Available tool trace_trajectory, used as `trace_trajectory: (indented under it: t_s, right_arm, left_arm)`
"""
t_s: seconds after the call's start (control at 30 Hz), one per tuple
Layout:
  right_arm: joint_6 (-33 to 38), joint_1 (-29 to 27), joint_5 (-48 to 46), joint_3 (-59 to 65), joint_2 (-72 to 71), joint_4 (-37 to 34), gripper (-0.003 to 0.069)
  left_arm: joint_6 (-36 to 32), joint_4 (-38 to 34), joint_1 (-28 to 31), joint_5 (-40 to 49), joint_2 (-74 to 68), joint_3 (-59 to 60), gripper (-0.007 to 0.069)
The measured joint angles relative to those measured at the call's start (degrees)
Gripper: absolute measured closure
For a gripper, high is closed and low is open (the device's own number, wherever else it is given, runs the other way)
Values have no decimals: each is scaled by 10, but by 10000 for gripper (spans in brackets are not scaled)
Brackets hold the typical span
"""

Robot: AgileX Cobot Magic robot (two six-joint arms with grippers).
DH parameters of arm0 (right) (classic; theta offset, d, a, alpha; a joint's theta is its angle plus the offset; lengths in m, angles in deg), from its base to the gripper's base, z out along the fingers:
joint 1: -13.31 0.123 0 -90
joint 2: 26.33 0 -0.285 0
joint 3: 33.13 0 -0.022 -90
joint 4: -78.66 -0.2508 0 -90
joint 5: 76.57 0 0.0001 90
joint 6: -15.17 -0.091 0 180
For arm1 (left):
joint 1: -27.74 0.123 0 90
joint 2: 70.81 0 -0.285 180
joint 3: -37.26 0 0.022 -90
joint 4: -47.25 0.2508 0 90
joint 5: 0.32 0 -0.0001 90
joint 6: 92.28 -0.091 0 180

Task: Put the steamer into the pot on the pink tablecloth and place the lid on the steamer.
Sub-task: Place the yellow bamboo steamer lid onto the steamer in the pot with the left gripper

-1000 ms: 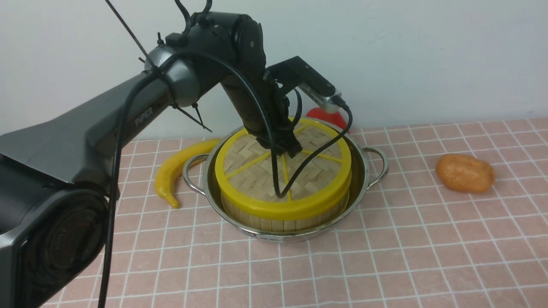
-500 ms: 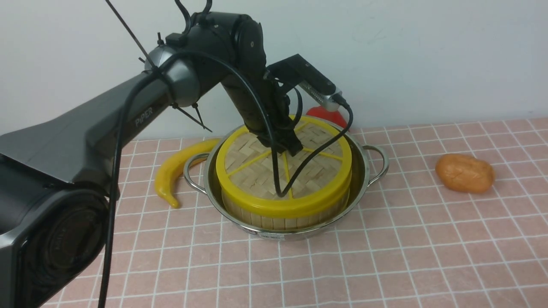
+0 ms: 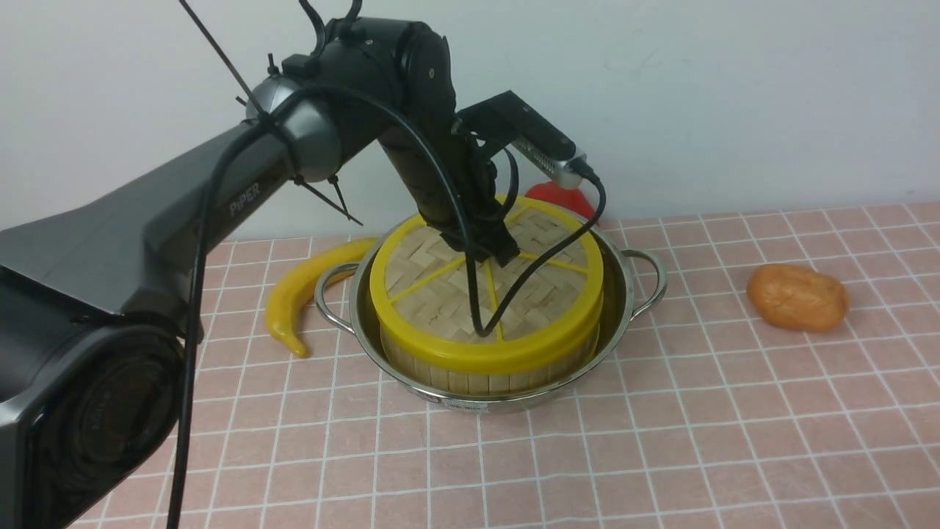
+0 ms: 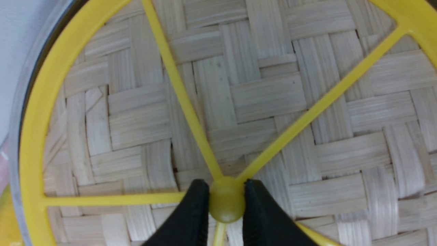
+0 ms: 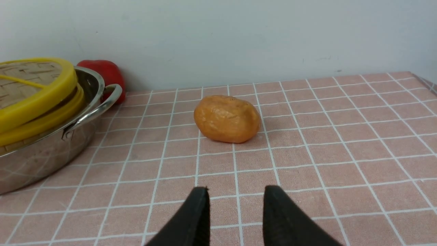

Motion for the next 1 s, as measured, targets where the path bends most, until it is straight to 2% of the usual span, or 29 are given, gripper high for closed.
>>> trace_trajectory:
  t_s: [1.0]
  right_arm:
    - [4,0,0,0,0,0,417]
  left_arm:
    - [-23,-8,-1,-7,0,-3,498]
